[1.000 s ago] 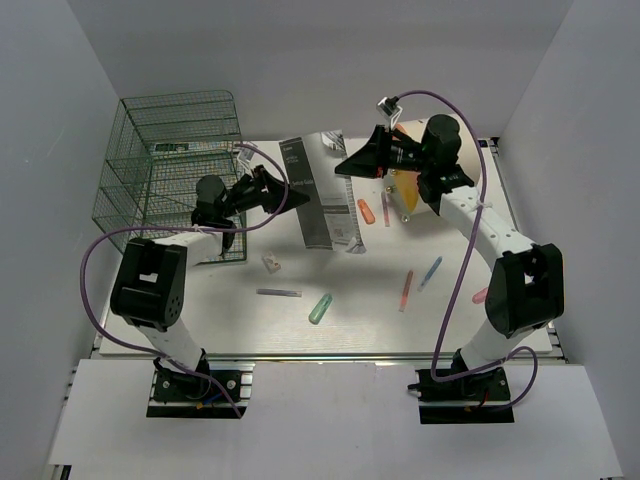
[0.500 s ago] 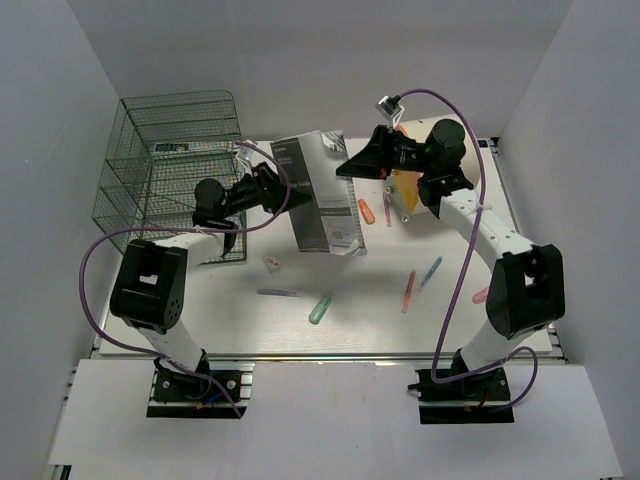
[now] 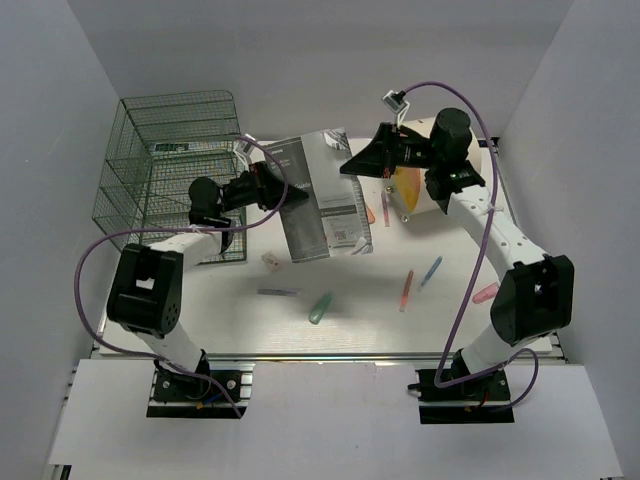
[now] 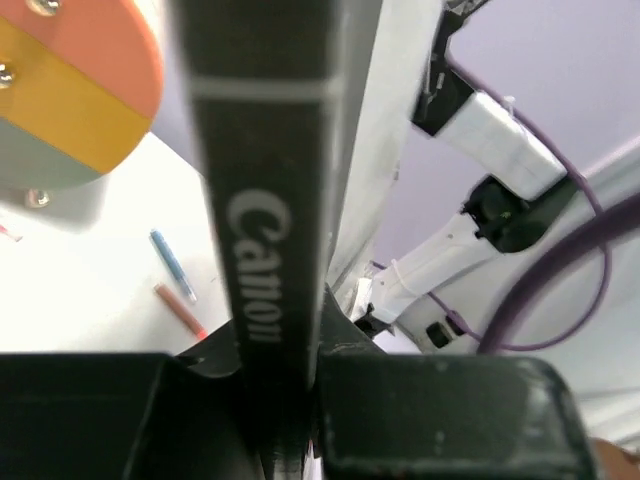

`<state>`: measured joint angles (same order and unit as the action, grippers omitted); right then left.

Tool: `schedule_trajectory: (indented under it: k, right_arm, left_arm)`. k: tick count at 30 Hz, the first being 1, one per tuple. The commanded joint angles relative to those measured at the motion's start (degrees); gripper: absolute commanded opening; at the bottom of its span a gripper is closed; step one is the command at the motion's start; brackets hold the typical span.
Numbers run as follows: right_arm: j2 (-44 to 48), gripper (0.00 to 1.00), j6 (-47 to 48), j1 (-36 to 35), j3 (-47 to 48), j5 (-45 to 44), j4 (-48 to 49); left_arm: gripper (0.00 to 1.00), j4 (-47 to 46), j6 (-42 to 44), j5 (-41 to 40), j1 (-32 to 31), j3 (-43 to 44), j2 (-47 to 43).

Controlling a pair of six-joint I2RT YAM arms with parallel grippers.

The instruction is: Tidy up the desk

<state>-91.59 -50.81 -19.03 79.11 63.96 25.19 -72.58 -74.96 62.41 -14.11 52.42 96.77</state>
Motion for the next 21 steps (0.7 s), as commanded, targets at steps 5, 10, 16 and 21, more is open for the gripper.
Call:
schedule_trajectory:
  k: [5, 10, 16, 21]
  right_arm:
    - [5.19, 0.50, 32.75, -0.66, 10.44, -14.46, -27.01]
    - [7.83, 0.88, 40.52, -0.48, 10.72, -19.76, -33.54]
    - [7.48, 0.89, 40.97, -0.84, 6.77, -13.52, -31.09]
    - [7.48, 0.89, 42.36, -1.01, 3.07, -6.32, -26.16]
  left_arm:
    - [0.00, 59.40, 46.50, -9.45, -1.36, 8.45, -21.34]
    - [0.00, 78.58, 62.78, -12.92, -1.27, 10.41, -29.35]
    - [0.00, 82.69, 68.01, -8.98, -1.27, 9.10, -31.82]
    - [0.00, 81.89, 68.62, -7.13, -1.27, 9.62, -33.22]
